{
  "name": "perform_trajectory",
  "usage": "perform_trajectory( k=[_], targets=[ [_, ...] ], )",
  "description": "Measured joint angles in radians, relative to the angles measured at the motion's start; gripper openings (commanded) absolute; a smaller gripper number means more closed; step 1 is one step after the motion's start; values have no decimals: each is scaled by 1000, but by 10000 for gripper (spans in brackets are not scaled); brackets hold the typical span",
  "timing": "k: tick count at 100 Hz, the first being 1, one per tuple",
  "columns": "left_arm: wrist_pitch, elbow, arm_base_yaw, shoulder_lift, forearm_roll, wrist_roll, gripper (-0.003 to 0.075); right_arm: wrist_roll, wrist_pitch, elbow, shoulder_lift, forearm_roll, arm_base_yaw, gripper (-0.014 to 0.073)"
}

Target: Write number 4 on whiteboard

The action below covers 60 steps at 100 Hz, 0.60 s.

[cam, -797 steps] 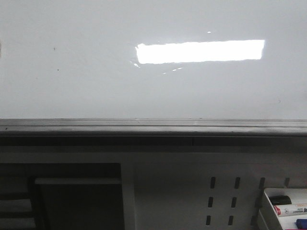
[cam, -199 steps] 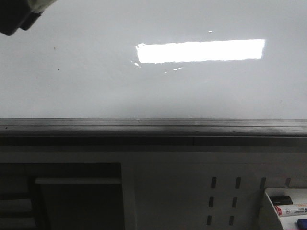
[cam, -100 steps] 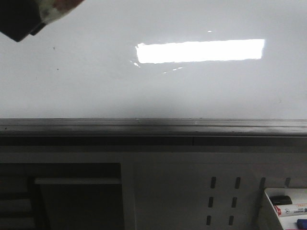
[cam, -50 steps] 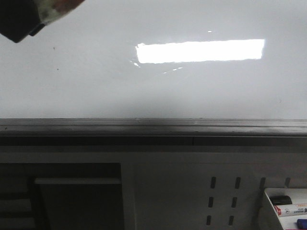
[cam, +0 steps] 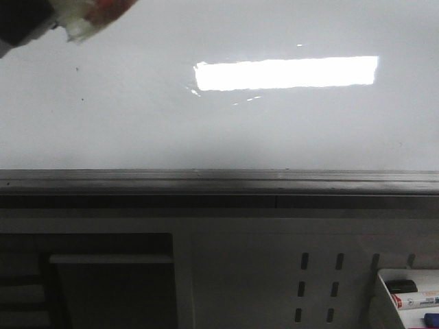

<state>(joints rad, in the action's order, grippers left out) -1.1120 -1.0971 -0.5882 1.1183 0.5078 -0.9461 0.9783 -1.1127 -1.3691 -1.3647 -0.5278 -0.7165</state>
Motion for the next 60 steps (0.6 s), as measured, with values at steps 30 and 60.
perform_trajectory(
  k=[30, 60],
  targets=[
    [48, 73, 110, -230, -23, 96, 396, -301, 19, 46, 169, 306, 0, -38],
    [202, 343, 308, -503, -10, 164, 396, -687, 202, 389, 443, 481, 96, -37]
  ],
)
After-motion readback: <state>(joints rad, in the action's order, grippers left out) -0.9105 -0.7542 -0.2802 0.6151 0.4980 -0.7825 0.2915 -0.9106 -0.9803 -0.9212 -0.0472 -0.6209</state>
